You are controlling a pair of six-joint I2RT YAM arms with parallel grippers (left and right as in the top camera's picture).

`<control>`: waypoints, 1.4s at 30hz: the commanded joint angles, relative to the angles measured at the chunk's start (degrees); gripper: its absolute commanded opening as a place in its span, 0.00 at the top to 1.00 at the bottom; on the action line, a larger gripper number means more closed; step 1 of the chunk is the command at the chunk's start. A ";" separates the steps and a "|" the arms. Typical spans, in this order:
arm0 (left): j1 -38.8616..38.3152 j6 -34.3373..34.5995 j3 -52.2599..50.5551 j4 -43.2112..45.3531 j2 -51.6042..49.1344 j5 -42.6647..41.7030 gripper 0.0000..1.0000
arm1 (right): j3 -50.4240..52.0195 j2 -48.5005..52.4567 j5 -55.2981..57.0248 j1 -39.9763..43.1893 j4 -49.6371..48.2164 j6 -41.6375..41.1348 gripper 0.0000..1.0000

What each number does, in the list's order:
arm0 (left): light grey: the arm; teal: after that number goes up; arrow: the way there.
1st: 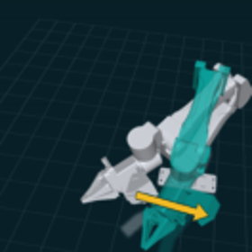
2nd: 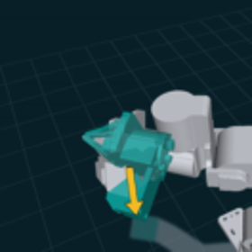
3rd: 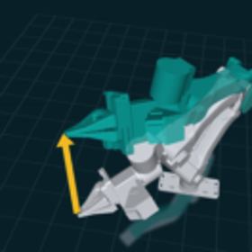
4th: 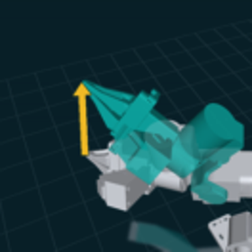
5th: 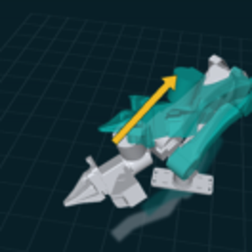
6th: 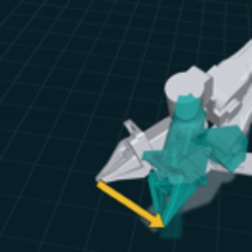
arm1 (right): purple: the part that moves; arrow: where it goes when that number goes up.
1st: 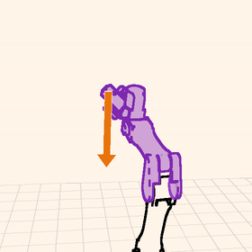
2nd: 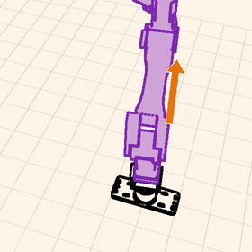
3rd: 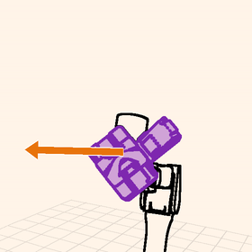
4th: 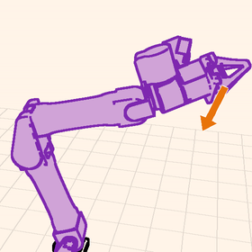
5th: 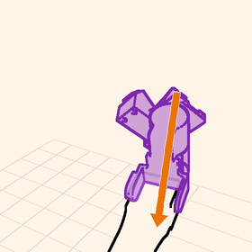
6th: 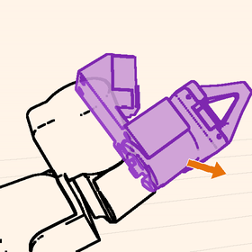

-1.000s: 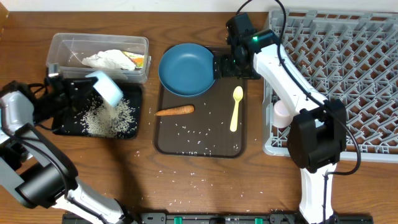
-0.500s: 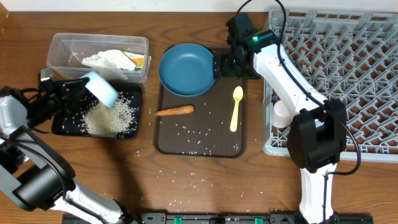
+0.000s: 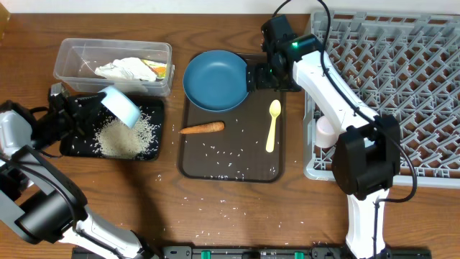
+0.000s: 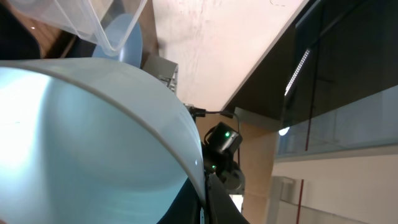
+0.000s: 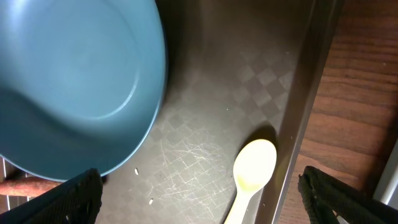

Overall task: Sort waste into correct bins and load items into the dishwasher rack
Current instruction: 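Tip the rice bowl over the black tray to pour out the rice, then bring the emptied light-blue bowl back over the serving tray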

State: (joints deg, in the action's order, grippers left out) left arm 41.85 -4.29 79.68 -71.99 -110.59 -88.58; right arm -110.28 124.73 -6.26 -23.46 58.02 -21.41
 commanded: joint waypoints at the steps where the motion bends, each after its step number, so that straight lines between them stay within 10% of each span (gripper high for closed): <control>1: 0.35 -0.98 0.07 -2.14 0.61 -1.60 0.94 | -0.55 -1.31 0.48 0.52 0.09 0.94 0.01; 20: -3.67 -5.79 0.07 -4.83 4.52 2.01 0.94 | -0.55 -1.31 0.96 0.59 0.31 2.84 0.01; 34: -40.74 -3.91 0.04 -0.37 17.99 45.55 0.94 | -0.57 -1.84 -2.08 2.12 1.64 8.81 0.01; 42: -62.60 15.04 -3.48 12.37 15.52 67.23 0.94 | -0.57 -4.35 -5.44 4.09 4.02 10.12 0.01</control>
State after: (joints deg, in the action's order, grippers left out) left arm -16.34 1.43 77.69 -61.41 -93.71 -34.04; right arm -110.28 124.18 -9.67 -21.63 61.67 -12.93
